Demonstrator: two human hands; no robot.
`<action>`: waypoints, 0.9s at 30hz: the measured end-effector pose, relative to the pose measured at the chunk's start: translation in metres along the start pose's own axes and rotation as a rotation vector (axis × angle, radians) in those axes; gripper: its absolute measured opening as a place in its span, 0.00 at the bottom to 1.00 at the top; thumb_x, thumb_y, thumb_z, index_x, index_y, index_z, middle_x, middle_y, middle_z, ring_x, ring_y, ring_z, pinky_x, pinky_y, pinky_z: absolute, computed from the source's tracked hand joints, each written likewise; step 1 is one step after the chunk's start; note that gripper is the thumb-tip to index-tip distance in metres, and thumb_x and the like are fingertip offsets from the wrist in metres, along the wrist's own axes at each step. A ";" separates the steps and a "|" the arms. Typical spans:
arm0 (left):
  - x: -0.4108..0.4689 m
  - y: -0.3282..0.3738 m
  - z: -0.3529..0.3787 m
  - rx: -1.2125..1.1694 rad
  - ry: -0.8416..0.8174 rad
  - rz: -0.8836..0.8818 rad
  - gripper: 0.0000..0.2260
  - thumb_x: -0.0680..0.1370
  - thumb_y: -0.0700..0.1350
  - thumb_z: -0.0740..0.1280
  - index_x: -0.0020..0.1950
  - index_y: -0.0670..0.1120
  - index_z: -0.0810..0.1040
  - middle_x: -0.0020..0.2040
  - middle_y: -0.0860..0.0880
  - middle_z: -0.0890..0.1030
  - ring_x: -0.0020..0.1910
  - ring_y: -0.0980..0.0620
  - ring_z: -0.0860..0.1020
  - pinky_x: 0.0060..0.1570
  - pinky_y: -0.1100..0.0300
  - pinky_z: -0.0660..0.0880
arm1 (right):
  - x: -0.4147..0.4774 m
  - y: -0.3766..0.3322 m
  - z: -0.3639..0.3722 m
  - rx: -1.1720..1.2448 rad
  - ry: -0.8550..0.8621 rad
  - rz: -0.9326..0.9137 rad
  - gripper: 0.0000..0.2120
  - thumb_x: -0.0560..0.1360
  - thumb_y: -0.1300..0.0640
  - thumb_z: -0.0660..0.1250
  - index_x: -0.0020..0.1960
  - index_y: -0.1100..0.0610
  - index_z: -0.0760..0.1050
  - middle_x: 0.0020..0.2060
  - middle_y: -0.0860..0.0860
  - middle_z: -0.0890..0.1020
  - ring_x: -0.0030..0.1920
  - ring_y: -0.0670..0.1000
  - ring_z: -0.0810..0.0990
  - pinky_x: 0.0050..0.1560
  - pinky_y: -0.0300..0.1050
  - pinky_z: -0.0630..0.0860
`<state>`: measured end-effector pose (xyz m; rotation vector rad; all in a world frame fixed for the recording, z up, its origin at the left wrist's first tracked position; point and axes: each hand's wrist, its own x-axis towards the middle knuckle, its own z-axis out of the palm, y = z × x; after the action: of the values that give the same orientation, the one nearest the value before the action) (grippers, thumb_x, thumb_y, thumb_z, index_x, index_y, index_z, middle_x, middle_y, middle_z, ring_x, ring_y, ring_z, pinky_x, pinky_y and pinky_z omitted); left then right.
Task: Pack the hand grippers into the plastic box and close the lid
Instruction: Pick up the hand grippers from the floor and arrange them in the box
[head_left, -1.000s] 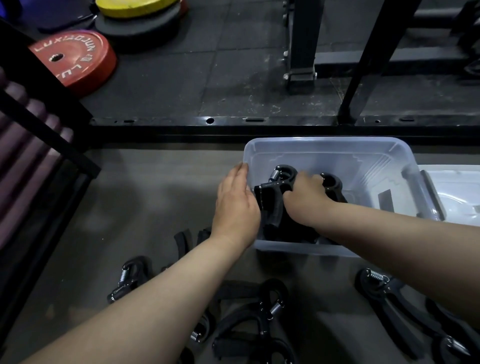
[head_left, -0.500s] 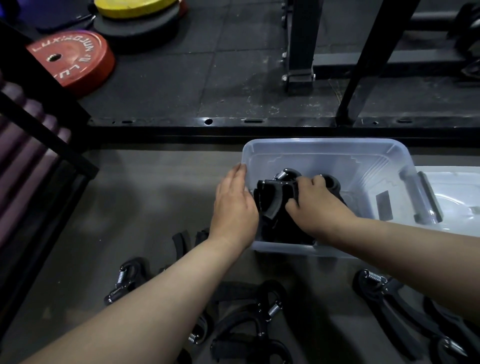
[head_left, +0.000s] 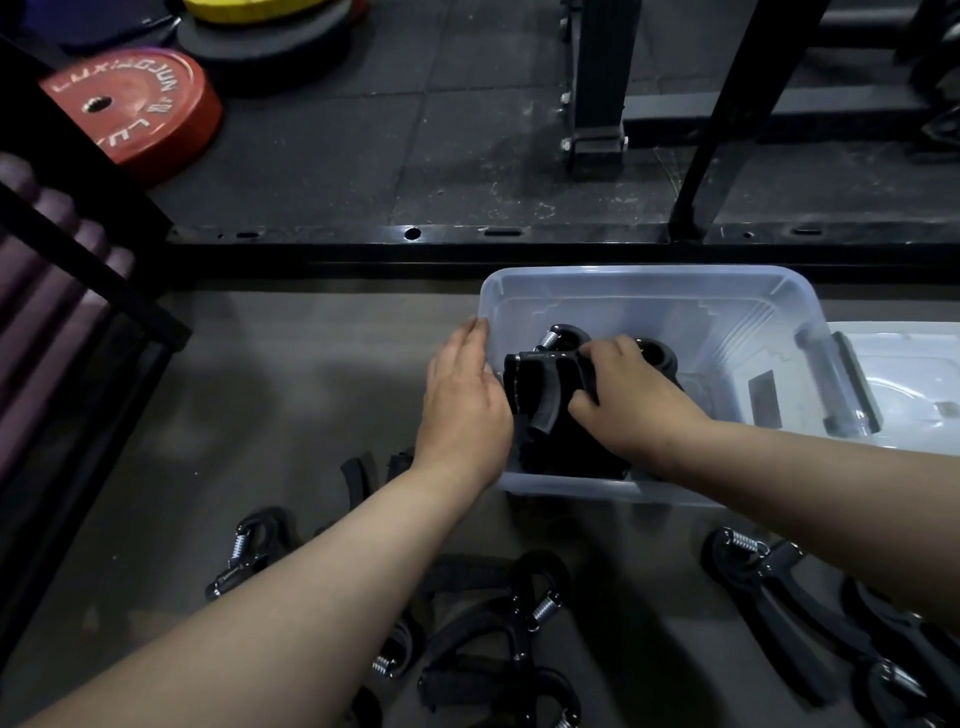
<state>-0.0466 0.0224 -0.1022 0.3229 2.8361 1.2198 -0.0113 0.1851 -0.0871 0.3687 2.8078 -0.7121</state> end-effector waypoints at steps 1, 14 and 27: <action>0.000 0.000 0.000 0.003 0.005 0.003 0.22 0.82 0.39 0.54 0.77 0.47 0.61 0.77 0.51 0.62 0.75 0.56 0.57 0.69 0.70 0.48 | 0.000 0.000 0.000 -0.003 0.002 -0.003 0.22 0.77 0.51 0.61 0.69 0.56 0.65 0.66 0.55 0.66 0.56 0.59 0.77 0.54 0.52 0.75; 0.002 -0.003 0.001 0.013 0.018 0.009 0.22 0.82 0.39 0.55 0.77 0.47 0.63 0.76 0.50 0.63 0.75 0.55 0.57 0.65 0.78 0.45 | -0.002 -0.003 0.008 -0.168 0.021 0.025 0.22 0.79 0.50 0.56 0.69 0.59 0.61 0.66 0.59 0.65 0.55 0.64 0.77 0.46 0.53 0.70; 0.002 -0.004 0.002 -0.010 0.000 -0.003 0.22 0.82 0.39 0.54 0.77 0.47 0.62 0.77 0.51 0.62 0.75 0.57 0.56 0.62 0.82 0.43 | 0.001 -0.003 0.006 -0.115 0.018 0.017 0.18 0.77 0.54 0.58 0.65 0.59 0.64 0.63 0.59 0.66 0.52 0.63 0.78 0.44 0.51 0.69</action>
<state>-0.0486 0.0218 -0.1066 0.3172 2.8289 1.2330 -0.0124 0.1797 -0.0907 0.3800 2.8423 -0.5432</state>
